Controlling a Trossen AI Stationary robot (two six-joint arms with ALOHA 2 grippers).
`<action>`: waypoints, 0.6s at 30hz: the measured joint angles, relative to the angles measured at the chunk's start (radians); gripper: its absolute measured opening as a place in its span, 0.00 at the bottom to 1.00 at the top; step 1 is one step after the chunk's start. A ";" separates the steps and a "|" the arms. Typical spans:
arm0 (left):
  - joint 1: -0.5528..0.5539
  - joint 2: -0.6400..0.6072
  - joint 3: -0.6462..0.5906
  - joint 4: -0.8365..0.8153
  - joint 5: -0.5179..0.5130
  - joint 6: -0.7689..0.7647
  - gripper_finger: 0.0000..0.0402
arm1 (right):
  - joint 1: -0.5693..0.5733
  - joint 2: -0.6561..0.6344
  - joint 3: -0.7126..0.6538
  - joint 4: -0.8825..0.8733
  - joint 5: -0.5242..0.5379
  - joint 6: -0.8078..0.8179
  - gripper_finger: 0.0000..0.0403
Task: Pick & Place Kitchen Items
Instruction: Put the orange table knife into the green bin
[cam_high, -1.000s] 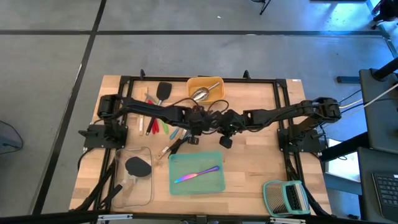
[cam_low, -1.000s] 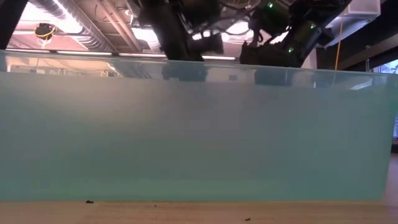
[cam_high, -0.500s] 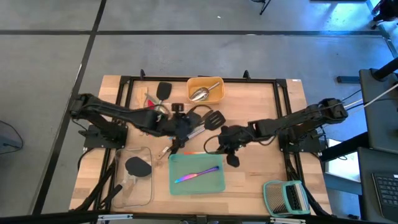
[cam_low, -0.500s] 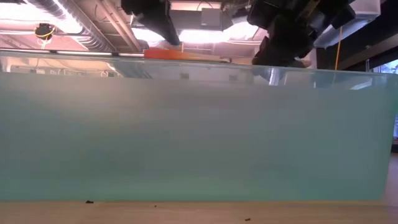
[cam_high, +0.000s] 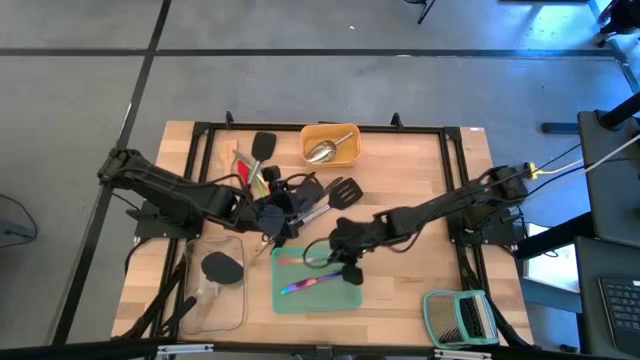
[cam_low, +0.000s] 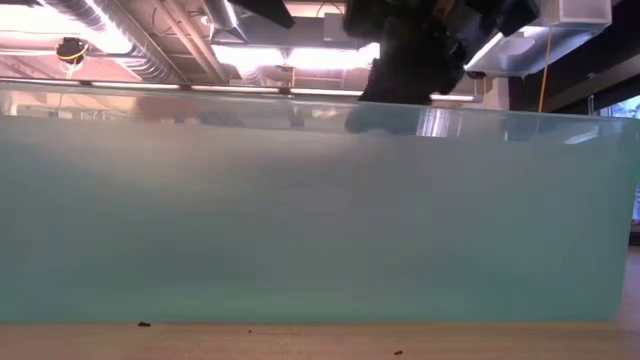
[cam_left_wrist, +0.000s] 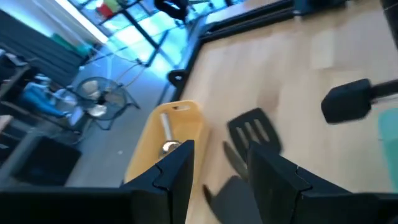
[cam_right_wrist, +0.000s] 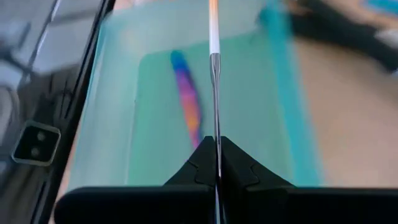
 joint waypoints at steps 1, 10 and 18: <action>-0.006 0.001 0.000 -0.003 0.009 -0.006 0.35 | 0.007 0.025 0.028 -0.046 -0.002 -0.013 0.00; -0.072 0.000 0.000 0.000 0.006 -0.011 0.35 | 0.002 0.109 0.142 -0.069 -0.002 -0.062 0.00; -0.092 0.000 0.000 0.007 -0.032 0.011 0.35 | -0.029 0.126 0.141 -0.077 0.002 -0.024 0.00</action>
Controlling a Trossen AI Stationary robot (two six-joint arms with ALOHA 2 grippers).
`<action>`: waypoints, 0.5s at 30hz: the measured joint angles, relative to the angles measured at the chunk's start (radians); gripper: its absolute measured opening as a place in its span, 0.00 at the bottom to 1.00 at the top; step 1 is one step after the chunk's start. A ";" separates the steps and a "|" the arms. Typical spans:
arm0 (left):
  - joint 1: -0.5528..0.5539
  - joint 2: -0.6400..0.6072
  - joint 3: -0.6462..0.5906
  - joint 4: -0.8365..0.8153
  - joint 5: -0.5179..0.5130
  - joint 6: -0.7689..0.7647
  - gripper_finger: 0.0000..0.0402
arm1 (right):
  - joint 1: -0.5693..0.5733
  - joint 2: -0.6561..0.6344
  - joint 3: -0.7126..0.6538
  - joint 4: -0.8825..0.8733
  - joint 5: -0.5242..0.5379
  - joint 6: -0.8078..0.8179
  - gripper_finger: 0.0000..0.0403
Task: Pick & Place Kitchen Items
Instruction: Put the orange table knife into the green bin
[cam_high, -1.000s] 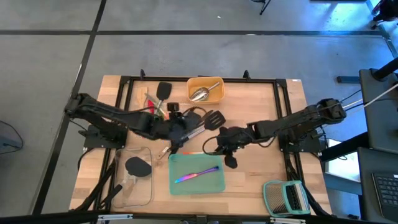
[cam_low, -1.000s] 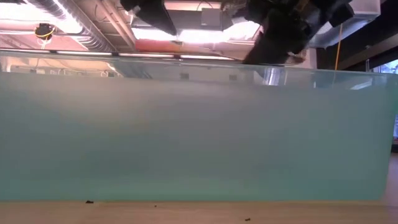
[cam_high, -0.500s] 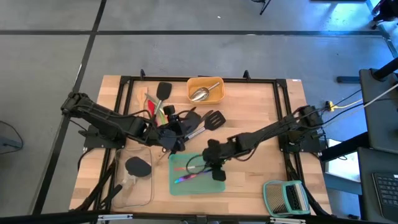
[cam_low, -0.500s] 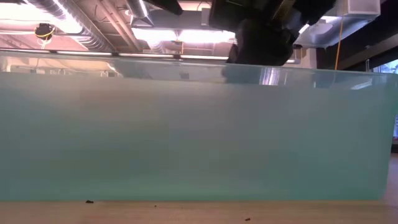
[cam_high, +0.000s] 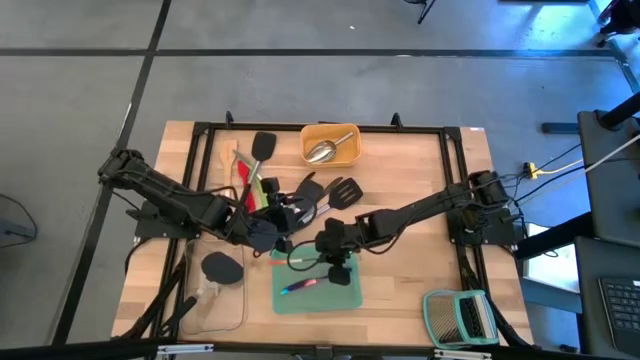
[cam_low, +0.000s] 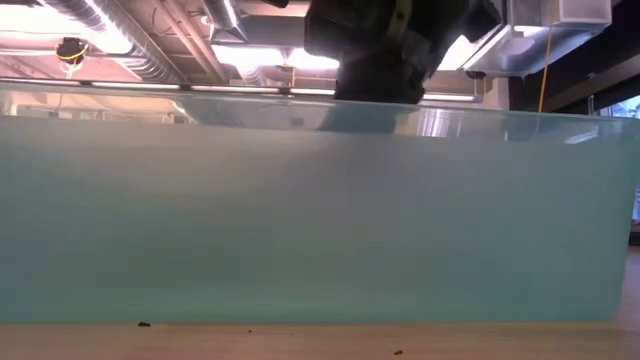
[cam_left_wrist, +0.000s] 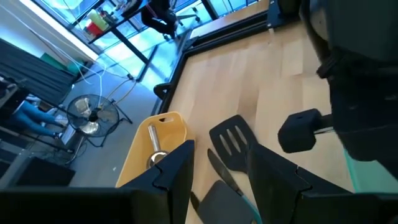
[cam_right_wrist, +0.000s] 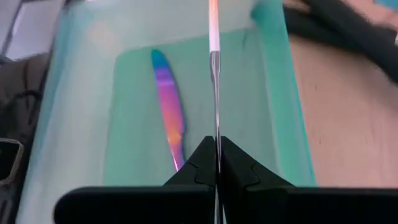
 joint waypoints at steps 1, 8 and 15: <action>0.000 0.000 0.000 0.000 0.000 0.000 0.35 | 0.001 0.004 0.000 0.008 -0.001 0.004 0.00; 0.000 0.000 0.000 0.000 0.003 0.000 0.35 | 0.021 0.025 0.001 0.003 0.057 0.048 0.00; 0.000 0.000 0.000 0.000 0.005 0.000 0.35 | 0.030 0.025 -0.001 -0.026 0.083 0.074 0.00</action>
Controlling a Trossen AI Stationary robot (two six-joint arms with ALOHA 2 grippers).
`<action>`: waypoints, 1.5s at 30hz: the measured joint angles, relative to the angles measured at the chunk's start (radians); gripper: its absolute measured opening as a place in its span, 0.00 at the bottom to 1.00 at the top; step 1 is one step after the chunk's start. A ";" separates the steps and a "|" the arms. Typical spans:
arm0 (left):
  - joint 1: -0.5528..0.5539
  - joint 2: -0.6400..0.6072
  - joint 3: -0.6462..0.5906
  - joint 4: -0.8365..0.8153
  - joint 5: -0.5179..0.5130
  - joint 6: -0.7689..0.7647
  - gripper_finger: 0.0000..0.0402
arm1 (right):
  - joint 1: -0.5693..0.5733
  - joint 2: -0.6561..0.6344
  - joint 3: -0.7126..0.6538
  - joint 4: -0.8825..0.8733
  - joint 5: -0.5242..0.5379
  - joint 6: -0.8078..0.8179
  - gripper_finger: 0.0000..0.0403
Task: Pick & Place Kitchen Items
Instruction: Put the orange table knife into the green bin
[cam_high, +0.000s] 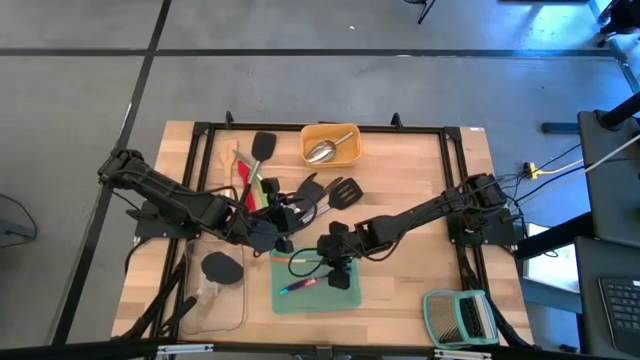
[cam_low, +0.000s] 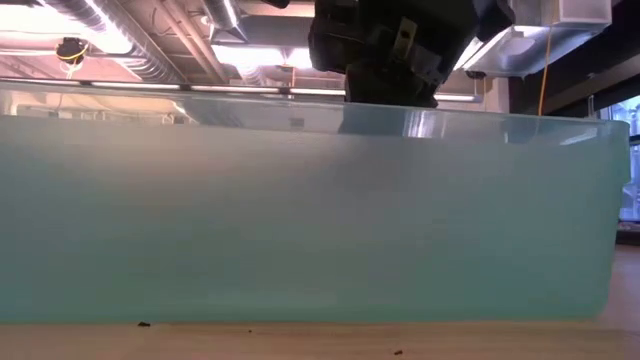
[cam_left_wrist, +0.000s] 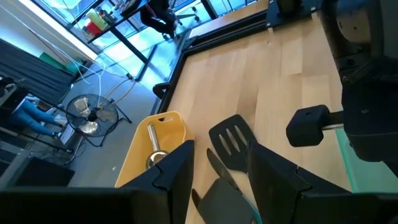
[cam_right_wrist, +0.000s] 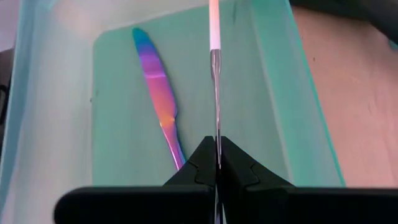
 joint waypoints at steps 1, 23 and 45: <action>0.000 0.000 0.000 0.000 0.000 0.000 0.35 | 0.000 0.000 0.000 0.002 -0.001 0.004 0.00; 0.000 0.000 0.000 0.000 0.010 0.000 0.35 | -0.019 0.033 0.000 -0.073 0.054 0.009 0.02; 0.000 0.000 -0.001 0.000 0.048 0.000 0.35 | -0.034 0.066 0.000 -0.082 0.032 0.020 0.18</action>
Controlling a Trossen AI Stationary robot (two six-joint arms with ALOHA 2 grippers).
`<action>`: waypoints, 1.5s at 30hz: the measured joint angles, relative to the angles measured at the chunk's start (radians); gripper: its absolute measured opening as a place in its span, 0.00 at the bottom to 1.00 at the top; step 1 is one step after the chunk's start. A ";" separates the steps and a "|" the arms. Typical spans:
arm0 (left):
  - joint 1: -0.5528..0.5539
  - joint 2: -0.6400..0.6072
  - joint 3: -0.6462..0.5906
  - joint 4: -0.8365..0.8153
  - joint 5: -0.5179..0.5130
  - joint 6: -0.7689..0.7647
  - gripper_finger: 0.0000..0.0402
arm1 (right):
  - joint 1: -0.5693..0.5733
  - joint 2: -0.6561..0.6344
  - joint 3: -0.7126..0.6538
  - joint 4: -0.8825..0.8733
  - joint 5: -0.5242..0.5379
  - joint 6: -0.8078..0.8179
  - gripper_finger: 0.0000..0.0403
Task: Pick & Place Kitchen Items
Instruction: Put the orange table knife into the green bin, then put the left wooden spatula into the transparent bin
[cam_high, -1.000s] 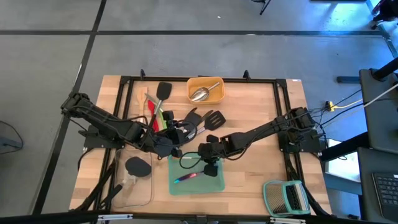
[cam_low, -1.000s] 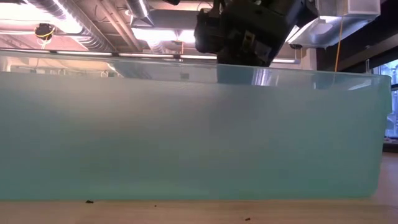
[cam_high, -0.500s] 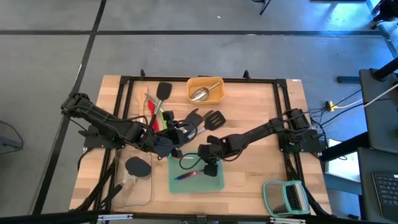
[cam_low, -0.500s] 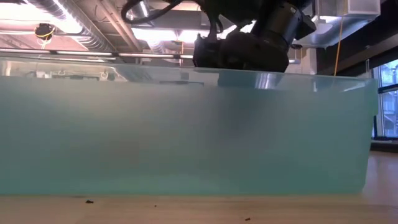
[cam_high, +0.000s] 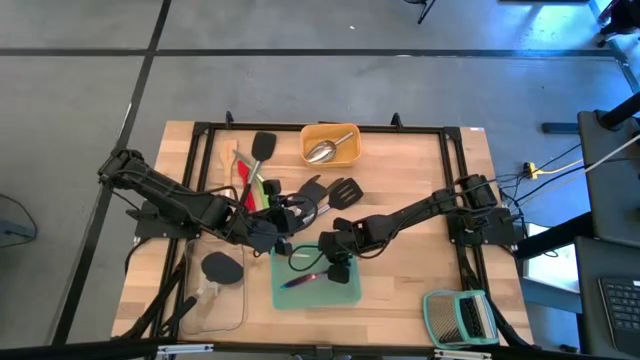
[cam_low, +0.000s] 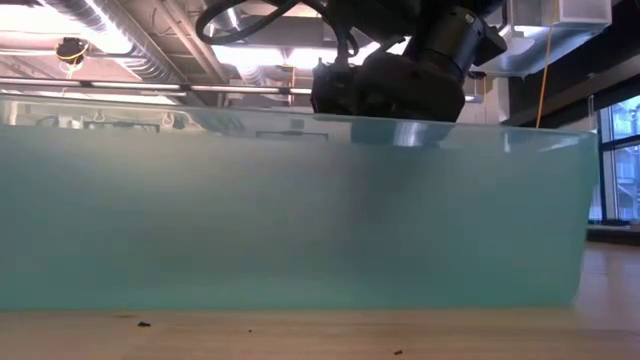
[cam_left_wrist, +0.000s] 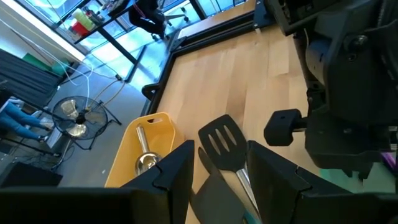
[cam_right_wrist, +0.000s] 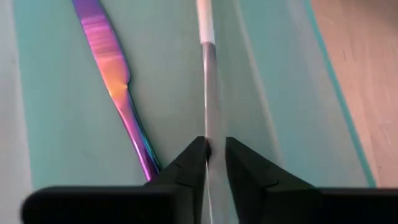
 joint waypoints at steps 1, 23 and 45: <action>0.000 0.000 0.000 0.000 0.000 0.000 0.35 | 0.000 0.000 0.000 0.002 0.000 -0.003 0.20; 0.024 0.001 -0.053 0.007 0.015 -0.010 0.35 | 0.039 -0.027 0.364 -0.457 -0.004 -0.275 0.30; 0.083 0.001 -0.069 0.025 -0.048 0.007 0.35 | 0.020 -0.662 -0.341 0.303 0.093 -0.344 0.30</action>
